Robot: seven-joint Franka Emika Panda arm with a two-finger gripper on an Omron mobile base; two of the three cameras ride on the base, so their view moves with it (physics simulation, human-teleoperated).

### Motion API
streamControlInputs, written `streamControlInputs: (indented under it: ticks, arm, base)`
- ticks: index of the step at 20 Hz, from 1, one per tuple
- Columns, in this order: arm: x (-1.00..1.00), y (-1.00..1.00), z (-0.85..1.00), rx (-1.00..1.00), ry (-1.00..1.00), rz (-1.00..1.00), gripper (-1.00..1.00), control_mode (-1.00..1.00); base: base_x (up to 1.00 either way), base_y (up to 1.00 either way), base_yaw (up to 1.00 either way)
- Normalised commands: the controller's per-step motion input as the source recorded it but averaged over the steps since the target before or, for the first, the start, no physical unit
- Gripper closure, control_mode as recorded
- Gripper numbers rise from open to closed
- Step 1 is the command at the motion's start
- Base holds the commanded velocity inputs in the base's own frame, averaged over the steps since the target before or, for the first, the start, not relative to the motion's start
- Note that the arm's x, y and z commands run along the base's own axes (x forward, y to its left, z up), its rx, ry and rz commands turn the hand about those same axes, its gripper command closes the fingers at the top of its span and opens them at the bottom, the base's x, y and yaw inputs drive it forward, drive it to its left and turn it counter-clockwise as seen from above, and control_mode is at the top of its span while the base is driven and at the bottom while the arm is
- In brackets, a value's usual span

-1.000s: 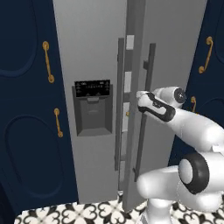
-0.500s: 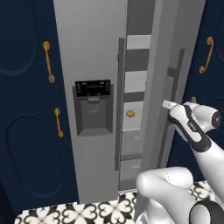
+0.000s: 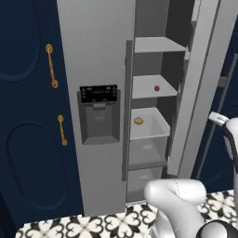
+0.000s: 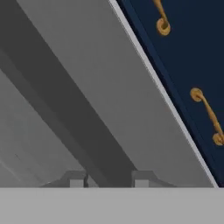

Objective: Take the strawberry from the fridge and place it on top of the pancake, located on the dining counter.

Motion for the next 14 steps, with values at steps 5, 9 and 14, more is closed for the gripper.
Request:
streamControlInputs:
  ticks: [5, 9, 14]
  arm:
    - [-0.06, -1.0, -0.42, 0.17, 0.0, 0.0, 1.0, -1.0]
    - [0.0, -1.0, -0.43, 0.18, 0.0, 0.0, 1.0, -1.0]
    - [-0.53, -0.93, 0.31, 0.18, 0.04, -0.1, 1.0, -1.0]
  base:
    - [0.0, 0.0, 0.0]
    - [0.0, 0.0, 0.0]
    - [0.0, 0.0, 0.0]
